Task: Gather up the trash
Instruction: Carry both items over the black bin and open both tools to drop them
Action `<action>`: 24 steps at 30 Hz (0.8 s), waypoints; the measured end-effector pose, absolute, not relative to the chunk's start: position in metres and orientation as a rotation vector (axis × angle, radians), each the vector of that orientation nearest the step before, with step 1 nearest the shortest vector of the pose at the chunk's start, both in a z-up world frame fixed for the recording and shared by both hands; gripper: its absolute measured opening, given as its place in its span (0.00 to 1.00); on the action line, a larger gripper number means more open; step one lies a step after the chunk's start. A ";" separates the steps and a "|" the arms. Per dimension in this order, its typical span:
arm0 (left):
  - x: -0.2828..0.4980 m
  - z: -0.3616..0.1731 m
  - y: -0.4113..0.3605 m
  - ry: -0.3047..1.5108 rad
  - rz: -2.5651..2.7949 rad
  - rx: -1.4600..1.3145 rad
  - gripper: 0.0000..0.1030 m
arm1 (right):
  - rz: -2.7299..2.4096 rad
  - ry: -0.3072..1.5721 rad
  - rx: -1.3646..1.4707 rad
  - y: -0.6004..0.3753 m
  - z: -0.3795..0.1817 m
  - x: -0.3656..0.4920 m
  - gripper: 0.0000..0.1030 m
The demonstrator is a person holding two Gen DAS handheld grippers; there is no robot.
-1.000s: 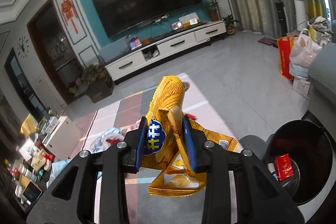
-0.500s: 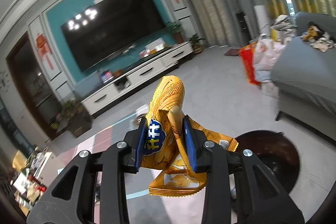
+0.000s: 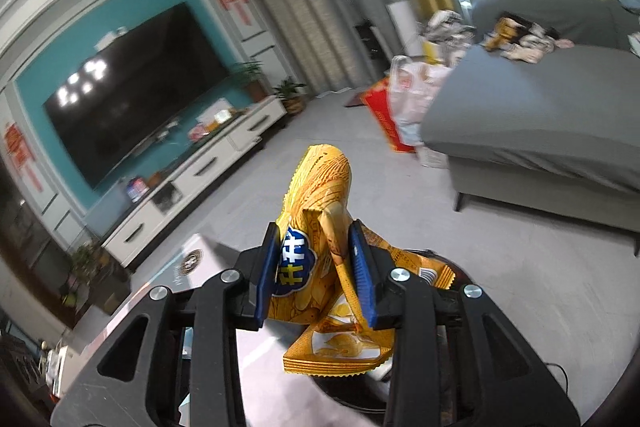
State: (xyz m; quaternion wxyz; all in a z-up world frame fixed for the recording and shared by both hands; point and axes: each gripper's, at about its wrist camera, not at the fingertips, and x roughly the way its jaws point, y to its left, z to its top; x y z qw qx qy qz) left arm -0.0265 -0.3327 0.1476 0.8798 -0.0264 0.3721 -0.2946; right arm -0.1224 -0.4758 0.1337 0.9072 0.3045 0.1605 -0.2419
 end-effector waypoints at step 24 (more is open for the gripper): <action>-0.004 0.044 -0.432 1.148 -0.802 -0.029 0.30 | -0.668 0.600 0.814 -0.536 0.056 -0.115 0.36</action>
